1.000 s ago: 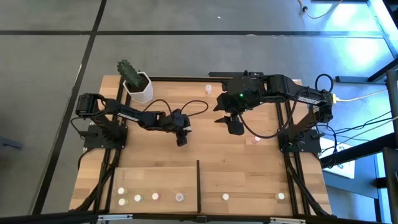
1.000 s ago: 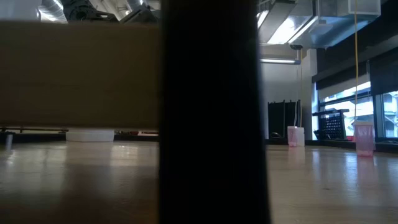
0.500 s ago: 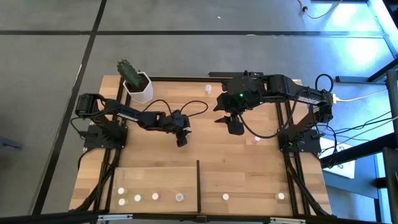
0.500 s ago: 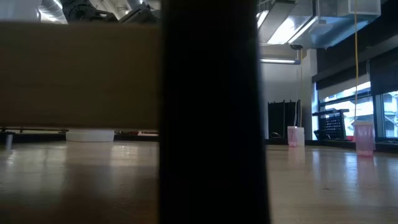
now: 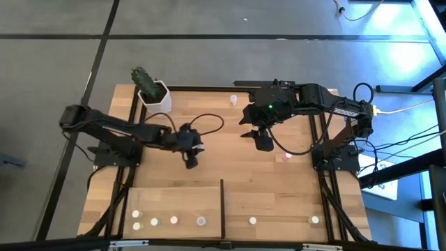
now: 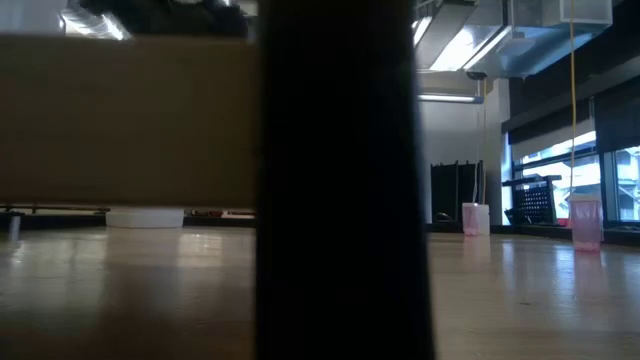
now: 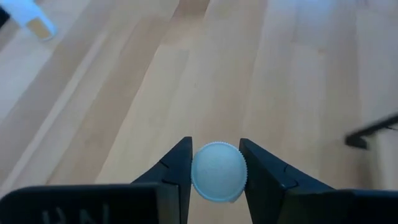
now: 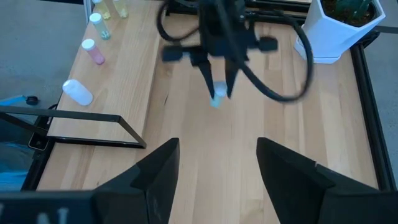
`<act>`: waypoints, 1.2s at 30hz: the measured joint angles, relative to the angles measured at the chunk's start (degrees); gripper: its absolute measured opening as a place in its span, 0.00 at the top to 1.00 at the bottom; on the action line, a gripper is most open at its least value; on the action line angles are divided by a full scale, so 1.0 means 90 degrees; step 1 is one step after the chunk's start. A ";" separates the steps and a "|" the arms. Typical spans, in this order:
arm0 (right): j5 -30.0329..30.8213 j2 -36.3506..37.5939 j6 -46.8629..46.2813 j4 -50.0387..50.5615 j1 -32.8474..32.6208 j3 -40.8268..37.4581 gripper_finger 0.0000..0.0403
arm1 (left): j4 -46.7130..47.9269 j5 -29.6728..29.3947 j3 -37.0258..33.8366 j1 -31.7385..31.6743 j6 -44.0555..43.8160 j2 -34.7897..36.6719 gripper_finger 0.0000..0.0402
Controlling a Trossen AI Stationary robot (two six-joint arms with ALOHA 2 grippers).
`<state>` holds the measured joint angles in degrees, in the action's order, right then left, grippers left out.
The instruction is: Pick and place medicine bottles onto shelf by color
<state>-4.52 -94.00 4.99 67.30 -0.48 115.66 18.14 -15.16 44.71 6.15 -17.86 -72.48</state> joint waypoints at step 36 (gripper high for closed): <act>-0.1296 0.0000 0.0504 -0.0021 -0.0016 0.0000 0.46 | 0.3857 -0.1374 0.1719 0.6026 -0.6779 -0.0593 0.76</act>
<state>-16.19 -94.00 9.53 67.11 -0.62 115.66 52.86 -27.53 60.18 60.39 -78.87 -77.81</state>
